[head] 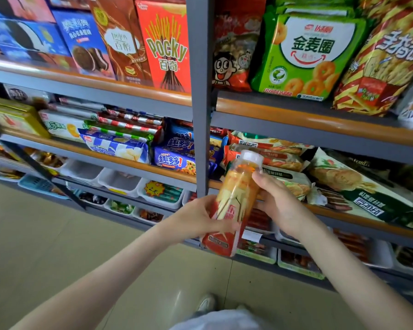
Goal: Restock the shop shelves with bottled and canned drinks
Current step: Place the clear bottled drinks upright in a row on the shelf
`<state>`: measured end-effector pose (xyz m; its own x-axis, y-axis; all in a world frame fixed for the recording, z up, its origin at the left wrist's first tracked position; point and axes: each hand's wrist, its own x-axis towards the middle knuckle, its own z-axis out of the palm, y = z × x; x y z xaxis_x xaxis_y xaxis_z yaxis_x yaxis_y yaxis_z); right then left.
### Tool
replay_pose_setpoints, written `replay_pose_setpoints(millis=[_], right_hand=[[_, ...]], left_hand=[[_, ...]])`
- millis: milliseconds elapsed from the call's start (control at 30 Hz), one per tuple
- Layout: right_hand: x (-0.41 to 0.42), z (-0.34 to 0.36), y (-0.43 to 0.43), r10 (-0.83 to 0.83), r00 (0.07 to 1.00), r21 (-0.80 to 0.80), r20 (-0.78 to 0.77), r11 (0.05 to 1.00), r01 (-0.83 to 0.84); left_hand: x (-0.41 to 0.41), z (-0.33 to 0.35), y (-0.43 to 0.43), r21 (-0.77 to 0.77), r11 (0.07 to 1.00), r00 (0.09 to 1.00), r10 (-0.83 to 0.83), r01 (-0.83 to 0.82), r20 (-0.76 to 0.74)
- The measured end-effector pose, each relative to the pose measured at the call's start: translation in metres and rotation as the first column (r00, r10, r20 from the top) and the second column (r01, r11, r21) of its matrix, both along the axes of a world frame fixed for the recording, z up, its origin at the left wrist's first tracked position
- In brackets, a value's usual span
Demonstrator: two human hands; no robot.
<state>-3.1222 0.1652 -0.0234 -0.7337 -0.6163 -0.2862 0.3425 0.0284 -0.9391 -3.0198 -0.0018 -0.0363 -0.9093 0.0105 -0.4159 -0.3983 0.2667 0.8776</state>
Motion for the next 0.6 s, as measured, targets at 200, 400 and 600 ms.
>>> replay_pose_setpoints(millis=[200, 400, 600], right_hand=[[-0.003, -0.004, -0.004, 0.077, 0.978, 0.086, -0.194, 0.994, -0.061], [-0.01, -0.009, -0.002, 0.147, 0.962, 0.171, -0.231, 0.979, -0.108], [0.007, -0.023, 0.002, 0.347, 0.924, 0.184, -0.158, 0.93, -0.318]], left_hand=[[-0.006, -0.012, -0.001, -0.446, 0.894, 0.985, -0.116, 0.049, -0.124], [-0.017, -0.011, -0.004, -0.229, 0.973, 0.999, -0.024, 0.014, -0.043], [-0.02, -0.007, 0.005, 0.271, 0.947, 0.966, 0.112, -0.175, 0.234]])
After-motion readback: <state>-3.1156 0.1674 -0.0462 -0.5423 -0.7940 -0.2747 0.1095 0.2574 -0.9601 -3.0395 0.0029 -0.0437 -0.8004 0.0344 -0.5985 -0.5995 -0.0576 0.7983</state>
